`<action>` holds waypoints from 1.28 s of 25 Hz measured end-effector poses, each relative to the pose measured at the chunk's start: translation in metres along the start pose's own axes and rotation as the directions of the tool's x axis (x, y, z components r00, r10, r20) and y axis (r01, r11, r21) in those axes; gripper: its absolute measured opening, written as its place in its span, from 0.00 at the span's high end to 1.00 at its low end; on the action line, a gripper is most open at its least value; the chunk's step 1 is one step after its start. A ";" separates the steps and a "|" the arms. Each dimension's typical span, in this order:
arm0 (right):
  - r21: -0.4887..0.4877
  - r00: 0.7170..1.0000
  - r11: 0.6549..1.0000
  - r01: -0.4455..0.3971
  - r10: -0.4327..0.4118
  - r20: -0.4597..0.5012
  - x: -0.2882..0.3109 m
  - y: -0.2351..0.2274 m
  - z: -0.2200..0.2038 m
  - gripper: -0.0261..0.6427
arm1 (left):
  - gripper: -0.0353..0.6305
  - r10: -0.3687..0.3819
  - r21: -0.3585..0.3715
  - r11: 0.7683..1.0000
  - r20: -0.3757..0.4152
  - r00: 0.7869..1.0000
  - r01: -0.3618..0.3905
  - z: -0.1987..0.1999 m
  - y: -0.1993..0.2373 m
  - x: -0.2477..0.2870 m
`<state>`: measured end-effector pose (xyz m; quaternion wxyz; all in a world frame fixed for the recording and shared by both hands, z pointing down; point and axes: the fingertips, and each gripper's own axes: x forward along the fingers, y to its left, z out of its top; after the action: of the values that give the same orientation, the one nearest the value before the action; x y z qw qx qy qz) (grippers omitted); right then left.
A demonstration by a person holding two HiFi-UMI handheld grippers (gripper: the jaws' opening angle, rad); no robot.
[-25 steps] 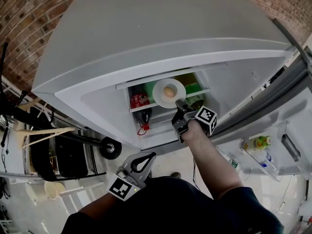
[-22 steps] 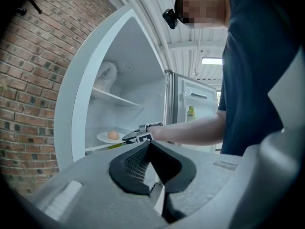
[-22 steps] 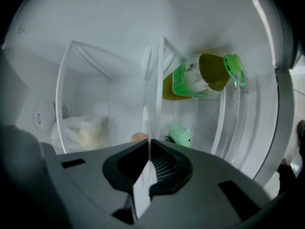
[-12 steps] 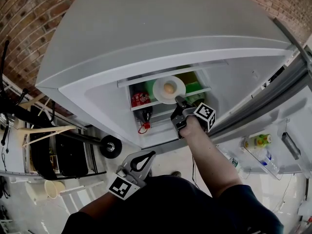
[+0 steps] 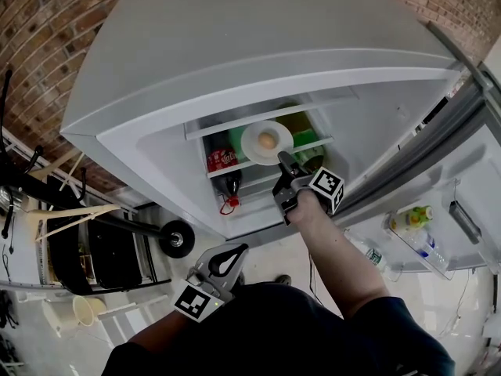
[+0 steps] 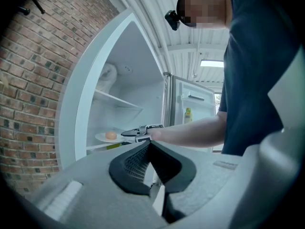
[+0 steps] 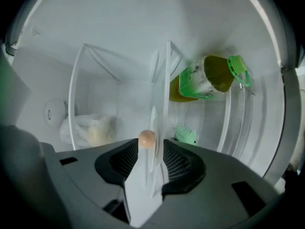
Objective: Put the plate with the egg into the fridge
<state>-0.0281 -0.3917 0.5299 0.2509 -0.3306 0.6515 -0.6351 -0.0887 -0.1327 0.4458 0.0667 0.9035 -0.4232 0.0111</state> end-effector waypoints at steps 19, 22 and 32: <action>-0.298 0.991 0.953 -0.063 0.026 -0.130 -0.130 -0.012 -0.061 0.79 | 0.94 -0.144 0.020 0.989 0.016 0.989 0.144 0.008 -0.025 0.014; -0.400 0.984 0.909 -0.114 0.049 -0.169 -0.146 0.003 -0.075 0.85 | 0.94 -0.165 0.024 0.986 0.014 0.986 0.164 0.010 -0.029 0.018; -0.755 0.949 0.590 -0.287 0.067 -0.308 -0.188 0.058 -0.120 0.93 | 0.94 -0.214 0.042 0.976 -0.007 0.977 0.214 0.013 -0.040 0.025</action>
<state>-0.0015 -0.1729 0.4627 0.0580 -0.2584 0.9199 -0.2892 -0.0427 -0.1284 0.4307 0.0488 0.9450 -0.3230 0.0142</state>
